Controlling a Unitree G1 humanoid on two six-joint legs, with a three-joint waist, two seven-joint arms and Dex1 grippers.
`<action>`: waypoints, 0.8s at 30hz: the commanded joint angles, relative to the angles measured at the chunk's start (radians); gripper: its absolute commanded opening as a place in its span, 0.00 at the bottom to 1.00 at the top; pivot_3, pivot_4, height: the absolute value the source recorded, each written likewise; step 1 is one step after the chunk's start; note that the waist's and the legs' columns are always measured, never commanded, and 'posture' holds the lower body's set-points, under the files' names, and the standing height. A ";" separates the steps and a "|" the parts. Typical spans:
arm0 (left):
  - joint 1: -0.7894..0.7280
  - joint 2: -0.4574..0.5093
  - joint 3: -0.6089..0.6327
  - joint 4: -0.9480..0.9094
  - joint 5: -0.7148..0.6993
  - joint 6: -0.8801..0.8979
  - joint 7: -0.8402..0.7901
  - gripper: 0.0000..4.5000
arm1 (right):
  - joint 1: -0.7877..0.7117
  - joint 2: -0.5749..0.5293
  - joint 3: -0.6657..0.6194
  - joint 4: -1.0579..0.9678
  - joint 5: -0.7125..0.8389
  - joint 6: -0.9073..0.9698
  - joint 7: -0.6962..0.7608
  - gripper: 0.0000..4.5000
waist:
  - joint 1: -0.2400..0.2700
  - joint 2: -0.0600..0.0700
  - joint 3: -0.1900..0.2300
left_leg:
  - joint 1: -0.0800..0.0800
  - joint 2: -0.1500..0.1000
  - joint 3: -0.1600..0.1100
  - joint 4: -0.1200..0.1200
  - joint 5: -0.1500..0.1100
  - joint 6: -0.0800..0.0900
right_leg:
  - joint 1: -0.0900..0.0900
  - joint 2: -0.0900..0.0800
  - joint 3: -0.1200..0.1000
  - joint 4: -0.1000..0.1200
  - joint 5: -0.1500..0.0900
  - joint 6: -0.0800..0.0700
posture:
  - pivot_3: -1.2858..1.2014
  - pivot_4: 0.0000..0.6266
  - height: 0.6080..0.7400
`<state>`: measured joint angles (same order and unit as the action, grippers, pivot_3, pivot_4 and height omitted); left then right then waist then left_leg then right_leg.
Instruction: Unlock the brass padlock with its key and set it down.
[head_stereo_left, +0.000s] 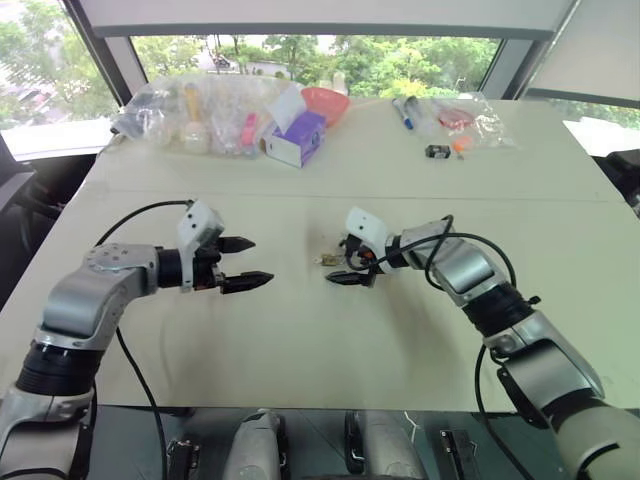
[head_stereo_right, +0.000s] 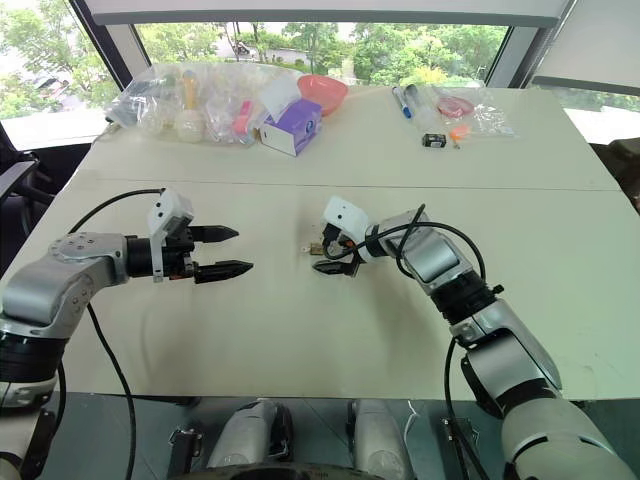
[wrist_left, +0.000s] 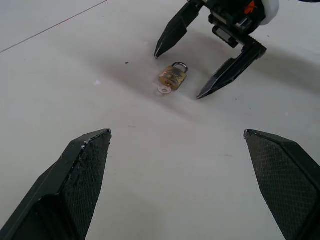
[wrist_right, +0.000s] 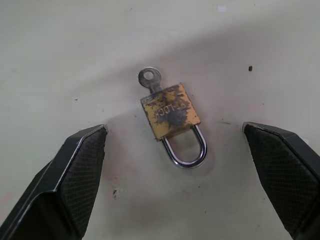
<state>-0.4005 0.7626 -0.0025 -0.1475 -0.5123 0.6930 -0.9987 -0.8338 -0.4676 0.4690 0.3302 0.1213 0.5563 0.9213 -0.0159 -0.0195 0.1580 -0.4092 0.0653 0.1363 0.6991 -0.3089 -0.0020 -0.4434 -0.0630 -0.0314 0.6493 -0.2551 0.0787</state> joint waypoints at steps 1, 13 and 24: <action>0.003 -0.006 0.026 -0.036 -0.012 -0.007 0.010 0.98 | -0.036 0.026 0.008 0.050 -0.041 -0.073 0.045 1.00 | 0.000 0.000 0.000 | 0.000 0.000 0.000 0.000 0.000 0.000 | 0.000 0.000 0.000 0.000 0.000 0.000 | 0.52 0.24 0.96; 0.006 -0.016 0.014 -0.016 0.005 -0.026 0.014 0.99 | -0.029 0.056 0.010 0.165 -0.160 -0.205 0.115 0.16 | -0.001 0.000 0.000 | 0.002 0.000 0.000 0.000 0.001 -0.002 | 0.001 0.000 0.000 0.002 0.000 0.000 | 0.52 0.24 0.96; -0.216 -0.195 0.090 0.331 -0.139 0.033 -0.049 0.99 | 0.087 -0.048 -0.119 -0.274 -0.284 -0.457 -0.116 0.15 | 0.002 0.001 0.000 | 0.001 -0.001 0.001 0.001 0.001 -0.002 | 0.001 0.000 -0.001 0.002 0.000 0.000 | 0.52 0.24 0.96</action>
<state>-0.5823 0.5707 0.0557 0.1668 -0.6224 0.7285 -1.0281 -0.7351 -0.5153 0.3935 0.1481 -0.1658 0.1200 0.8259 -0.0143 -0.0187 0.1579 -0.4087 0.0649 0.1374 0.6996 -0.3072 -0.0049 -0.4430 -0.0629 -0.0322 0.6509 -0.2550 0.0788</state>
